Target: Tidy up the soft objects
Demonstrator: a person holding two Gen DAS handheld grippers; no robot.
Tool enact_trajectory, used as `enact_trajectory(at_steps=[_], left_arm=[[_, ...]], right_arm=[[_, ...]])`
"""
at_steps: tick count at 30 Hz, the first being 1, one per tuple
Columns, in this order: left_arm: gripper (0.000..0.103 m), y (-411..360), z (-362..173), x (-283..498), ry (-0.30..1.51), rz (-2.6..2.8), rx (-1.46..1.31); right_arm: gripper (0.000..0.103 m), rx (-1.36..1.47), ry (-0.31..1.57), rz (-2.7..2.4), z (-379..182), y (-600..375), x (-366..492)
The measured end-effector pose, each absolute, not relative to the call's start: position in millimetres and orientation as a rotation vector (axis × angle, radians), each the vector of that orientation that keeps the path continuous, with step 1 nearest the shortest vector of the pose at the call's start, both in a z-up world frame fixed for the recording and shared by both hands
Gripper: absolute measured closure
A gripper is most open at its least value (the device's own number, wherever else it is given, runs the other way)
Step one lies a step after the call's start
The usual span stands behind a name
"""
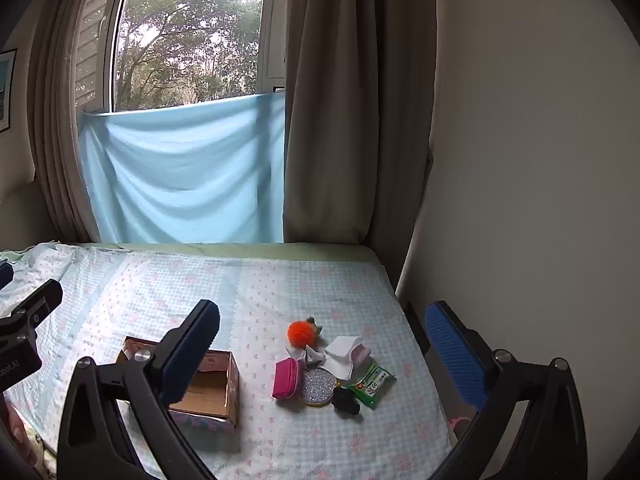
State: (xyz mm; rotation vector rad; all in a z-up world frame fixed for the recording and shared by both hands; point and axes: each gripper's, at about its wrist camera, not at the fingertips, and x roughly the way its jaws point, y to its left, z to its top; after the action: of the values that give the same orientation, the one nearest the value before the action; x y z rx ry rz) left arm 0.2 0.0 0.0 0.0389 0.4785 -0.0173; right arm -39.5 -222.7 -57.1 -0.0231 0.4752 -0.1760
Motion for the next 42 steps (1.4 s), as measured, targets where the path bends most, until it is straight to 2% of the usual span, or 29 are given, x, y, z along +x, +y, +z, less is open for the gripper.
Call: enact_trajectory(at_steps=[42], left_arm=[[0.001,12.8,-6.4,7.6,0.532,-0.033,0.007]], right_arm=[[0.0,-0.024,0.481,-0.166,-55.9,-207.8,-38.3]])
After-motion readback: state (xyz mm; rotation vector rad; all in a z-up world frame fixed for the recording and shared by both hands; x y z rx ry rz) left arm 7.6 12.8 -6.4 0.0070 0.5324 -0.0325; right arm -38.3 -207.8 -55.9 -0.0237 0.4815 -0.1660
